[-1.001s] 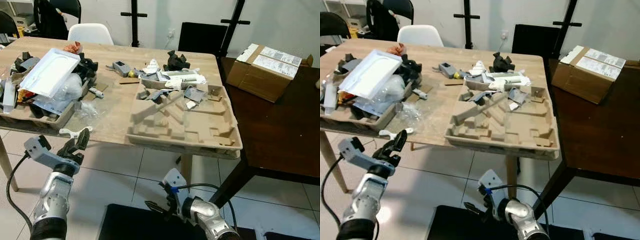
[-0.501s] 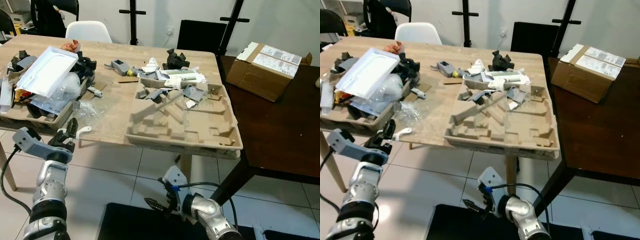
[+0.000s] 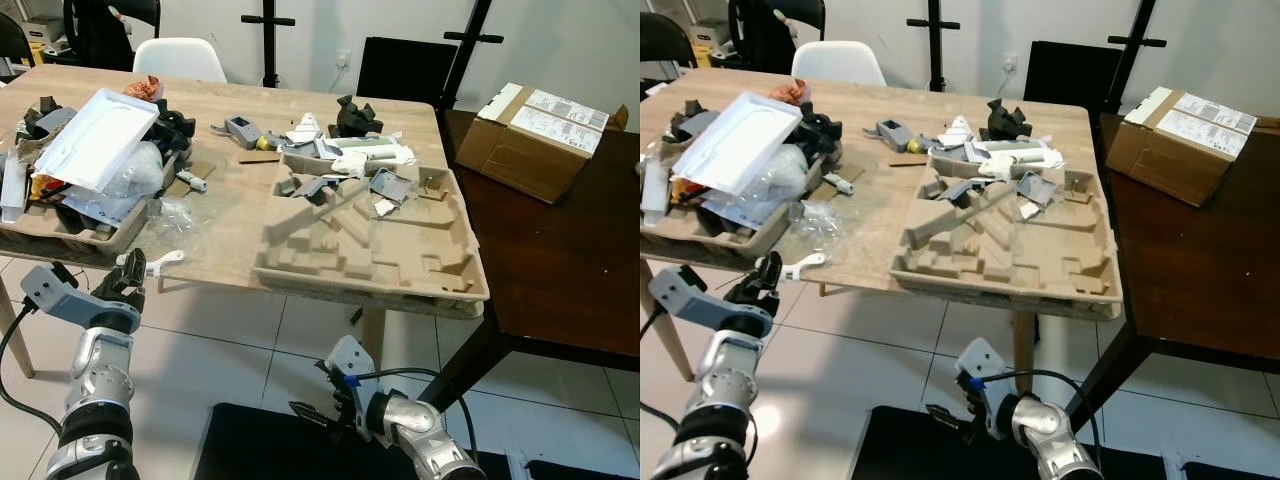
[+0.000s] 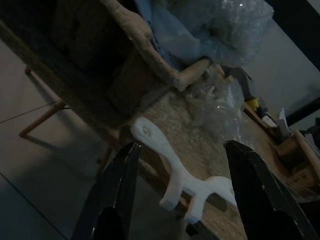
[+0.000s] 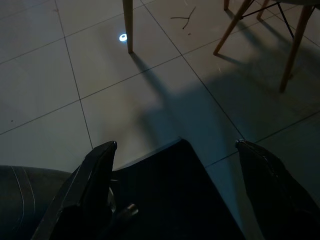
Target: Picking trash to rubbish bin
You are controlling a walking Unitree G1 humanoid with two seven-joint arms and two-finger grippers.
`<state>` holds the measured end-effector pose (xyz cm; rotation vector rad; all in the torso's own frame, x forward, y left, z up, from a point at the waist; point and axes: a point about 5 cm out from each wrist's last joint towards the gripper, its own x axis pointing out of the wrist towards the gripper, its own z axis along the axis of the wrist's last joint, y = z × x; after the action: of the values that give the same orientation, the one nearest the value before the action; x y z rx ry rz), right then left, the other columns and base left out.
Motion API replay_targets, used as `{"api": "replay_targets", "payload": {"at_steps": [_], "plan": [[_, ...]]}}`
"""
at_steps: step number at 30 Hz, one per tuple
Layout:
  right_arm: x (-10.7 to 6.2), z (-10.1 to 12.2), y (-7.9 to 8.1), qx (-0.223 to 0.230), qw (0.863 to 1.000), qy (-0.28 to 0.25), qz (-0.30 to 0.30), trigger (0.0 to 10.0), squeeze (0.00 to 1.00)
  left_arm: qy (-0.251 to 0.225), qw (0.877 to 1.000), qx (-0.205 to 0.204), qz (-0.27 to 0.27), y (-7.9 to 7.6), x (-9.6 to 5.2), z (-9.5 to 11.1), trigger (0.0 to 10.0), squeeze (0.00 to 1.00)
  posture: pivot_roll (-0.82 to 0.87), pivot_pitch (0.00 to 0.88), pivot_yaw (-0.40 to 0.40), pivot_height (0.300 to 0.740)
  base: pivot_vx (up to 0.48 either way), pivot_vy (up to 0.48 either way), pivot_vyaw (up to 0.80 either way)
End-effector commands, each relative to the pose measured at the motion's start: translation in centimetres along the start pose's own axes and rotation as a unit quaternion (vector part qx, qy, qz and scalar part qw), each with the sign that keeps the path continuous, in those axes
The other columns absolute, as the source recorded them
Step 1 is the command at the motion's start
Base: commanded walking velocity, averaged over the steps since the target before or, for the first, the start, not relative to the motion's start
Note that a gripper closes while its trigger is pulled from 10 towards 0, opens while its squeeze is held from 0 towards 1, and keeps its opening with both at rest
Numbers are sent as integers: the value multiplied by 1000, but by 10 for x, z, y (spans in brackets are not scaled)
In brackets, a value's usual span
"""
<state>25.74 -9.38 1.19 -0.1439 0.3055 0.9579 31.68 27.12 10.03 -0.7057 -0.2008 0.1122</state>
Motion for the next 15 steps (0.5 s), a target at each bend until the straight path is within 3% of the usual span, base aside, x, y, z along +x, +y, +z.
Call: {"api": "replay_targets", "payload": {"at_steps": [1,2,3,4,5,6,11,12,13,14,15], "plan": [[-2,-5,3,6,1000,9,2,10000,0,18,1000,10,8,7,-5,-5,7176,0,11,127,-8,740,0,0,0],[-2,-5,3,5,1000,10,1,10000,0,23,1000,9,8,7,-6,-6,7176,0,11,127,-8,740,0,0,0],[-2,-5,4,5,1000,11,2,10000,0,30,999,9,10,8,-7,-9,4863,0,12,128,-8,740,0,0,0],[-2,-5,4,5,1000,11,2,10000,0,30,999,9,10,8,-7,-9,4863,0,12,128,-8,740,0,0,0],[-2,-6,4,5,1000,12,2,10000,0,35,999,9,13,9,-8,-12,2745,0,12,129,-7,740,0,0,0],[-2,-6,4,4,1000,12,2,10000,0,37,999,8,16,9,-9,-13,0,0,11,129,-7,740,0,0,0],[-1,-6,5,4,1000,14,1,10000,0,39,999,7,21,11,-11,-14,0,0,10,129,-7,740,0,0,0],[-1,-6,5,4,1000,14,2,10000,0,39,999,8,24,11,-11,-15,5882,0,10,129,-7,740,0,0,0],[-1,-6,5,4,1000,14,2,10000,0,39,999,8,24,11,-11,-15,5882,0,10,129,-7,740,0,0,0],[-1,-6,5,3,1000,16,2,10000,0,41,999,10,25,12,-11,-15,6745,0,14,122,-7,740,0,0,0],[-1,-6,5,3,1000,17,3,10000,0,41,999,10,25,12,-10,-15,6431,0,14,121,-7,740,0,0,0]]}}
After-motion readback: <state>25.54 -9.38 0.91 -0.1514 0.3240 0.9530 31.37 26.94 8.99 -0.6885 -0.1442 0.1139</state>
